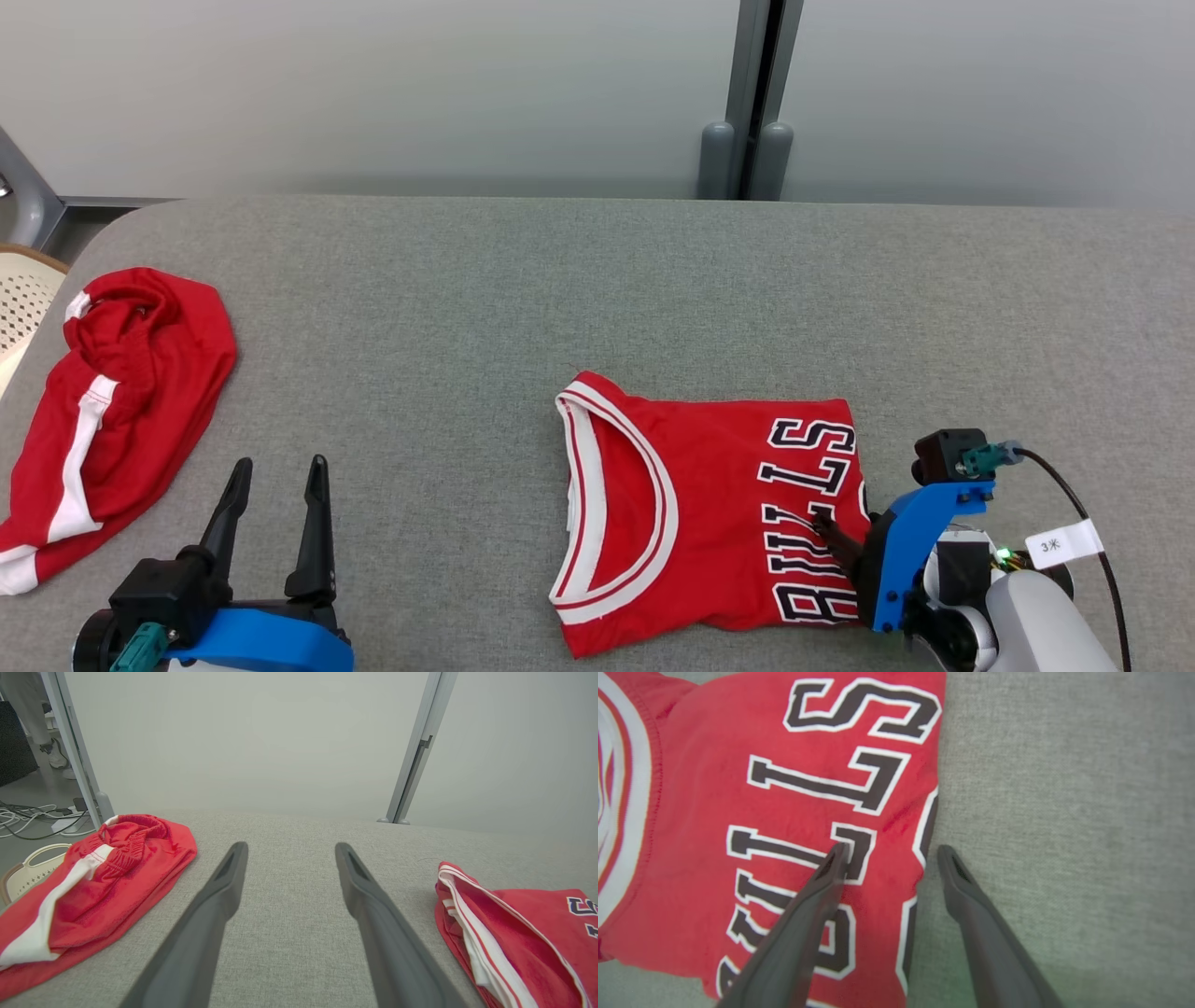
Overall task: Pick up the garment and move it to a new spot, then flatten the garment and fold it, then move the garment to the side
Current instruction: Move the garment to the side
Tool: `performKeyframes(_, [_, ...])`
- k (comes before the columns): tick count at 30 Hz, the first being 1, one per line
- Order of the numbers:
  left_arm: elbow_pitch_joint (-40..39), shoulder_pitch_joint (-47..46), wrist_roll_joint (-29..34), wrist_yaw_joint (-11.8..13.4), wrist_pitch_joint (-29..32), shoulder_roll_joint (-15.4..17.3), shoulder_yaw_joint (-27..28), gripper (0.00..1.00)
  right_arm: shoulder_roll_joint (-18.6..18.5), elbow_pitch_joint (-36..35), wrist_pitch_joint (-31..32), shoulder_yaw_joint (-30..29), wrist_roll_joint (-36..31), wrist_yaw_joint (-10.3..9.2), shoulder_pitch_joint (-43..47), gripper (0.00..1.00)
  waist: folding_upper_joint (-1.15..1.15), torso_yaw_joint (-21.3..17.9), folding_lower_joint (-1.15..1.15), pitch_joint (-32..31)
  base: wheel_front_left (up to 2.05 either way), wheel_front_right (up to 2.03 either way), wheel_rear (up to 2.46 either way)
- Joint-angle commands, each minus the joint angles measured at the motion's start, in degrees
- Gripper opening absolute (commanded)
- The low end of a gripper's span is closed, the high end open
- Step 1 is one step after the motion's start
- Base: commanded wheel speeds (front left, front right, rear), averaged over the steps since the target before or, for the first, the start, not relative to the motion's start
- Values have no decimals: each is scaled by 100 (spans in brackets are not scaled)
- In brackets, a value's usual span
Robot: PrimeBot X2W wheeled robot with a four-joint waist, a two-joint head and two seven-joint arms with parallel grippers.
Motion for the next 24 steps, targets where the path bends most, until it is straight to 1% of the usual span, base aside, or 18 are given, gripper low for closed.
performKeyframes(1, [-26, -94, 9, 17, 0, 18, -7, 100, -9, 95, 50, 31, 90, 3, -101, 100, 0, 28, 0, 19, 0, 0, 0])
performKeyframes(7, [-41, -79, -18, 33, 4, 10, -50, 100, 28, 543, 379, 337, 284, 8, -165, 100, 0, 82, 0, 44, 0, 0, 0])
performKeyframes(8, [-42, -79, -22, 34, 3, 10, -55, 100, 29, 590, 415, 351, 273, 8, -168, 89, 0, 86, 0, 48, 0, 0, 0])
performKeyframes(9, [-43, -80, -25, 35, 0, 7, -63, 100, 31, 640, 461, 394, 216, 9, -179, 53, 0, 90, 0, 52, 0, 0, 0])
performKeyframes(10, [-42, -84, -30, 34, -3, 3, -71, 100, 38, 673, 482, 419, 187, 9, -186, 15, 0, 95, 0, 57, 0, 0, 0])
performKeyframes(11, [-40, -90, -27, 31, -6, 2, -77, 100, 38, 692, 477, 416, 157, 9, -195, 0, 0, 100, 0, 63, 0, 0, 0])
performKeyframes(15, [-44, -113, -41, 24, -26, -8, -103, 100, -11, 607, 336, 441, -135, 2, -334, 0, 0, 107, 0, 93, 0, 0, 0])
performKeyframes(18, [-75, -149, -38, 25, -41, -16, -122, 100, -219, 328, 267, 792, -243, 2, -634, 0, 0, 97, 0, 150, 0, 0, 0])
performKeyframes(21, [-95, -158, -16, 25, -76, 9, -123, 100, -688, -48, 253, 1406, -214, 1, -1045, 0, 0, 10, 0, 249, 0, 0, 0])
performKeyframes(24, [-133, -231, -7, 17, -123, -12, -112, 100, -1274, -359, 307, 2104, -79, 1, -1560, 0, 0, -89, 0, 419, 0, 0, 0])
